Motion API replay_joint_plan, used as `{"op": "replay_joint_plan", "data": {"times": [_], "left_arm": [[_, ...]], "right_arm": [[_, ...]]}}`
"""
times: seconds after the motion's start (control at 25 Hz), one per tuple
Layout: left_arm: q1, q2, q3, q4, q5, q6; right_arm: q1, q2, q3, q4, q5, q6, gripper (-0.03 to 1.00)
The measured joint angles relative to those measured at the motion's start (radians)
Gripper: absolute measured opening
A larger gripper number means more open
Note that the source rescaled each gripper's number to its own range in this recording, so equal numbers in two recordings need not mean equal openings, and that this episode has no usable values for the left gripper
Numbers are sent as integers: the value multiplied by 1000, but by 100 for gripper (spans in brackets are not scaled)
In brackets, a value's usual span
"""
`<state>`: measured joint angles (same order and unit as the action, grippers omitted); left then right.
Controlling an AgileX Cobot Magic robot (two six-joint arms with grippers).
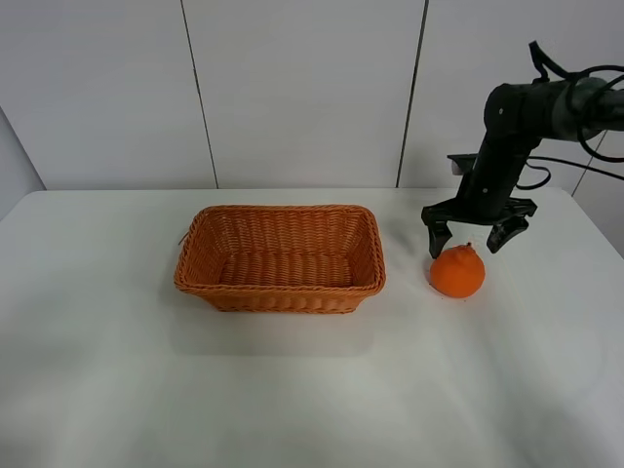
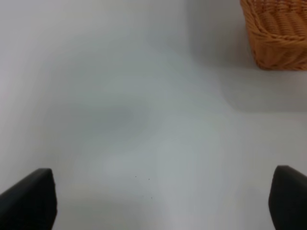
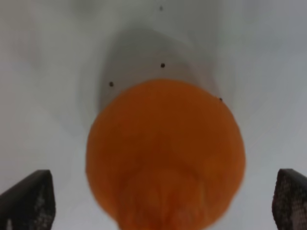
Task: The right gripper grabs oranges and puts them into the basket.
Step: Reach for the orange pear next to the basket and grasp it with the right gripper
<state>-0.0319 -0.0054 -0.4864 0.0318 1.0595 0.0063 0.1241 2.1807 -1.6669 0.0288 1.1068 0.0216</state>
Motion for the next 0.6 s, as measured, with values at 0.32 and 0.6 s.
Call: {"op": "replay_joint_plan", "data": {"times": [0.32, 0.6], "left_arm": [[0, 0, 0, 0, 0, 0], [0, 0, 0, 0, 0, 0]], "right_arm": [[0, 90, 0, -7, -36, 0, 100], [0, 92, 0, -12, -45, 0, 25]]}}
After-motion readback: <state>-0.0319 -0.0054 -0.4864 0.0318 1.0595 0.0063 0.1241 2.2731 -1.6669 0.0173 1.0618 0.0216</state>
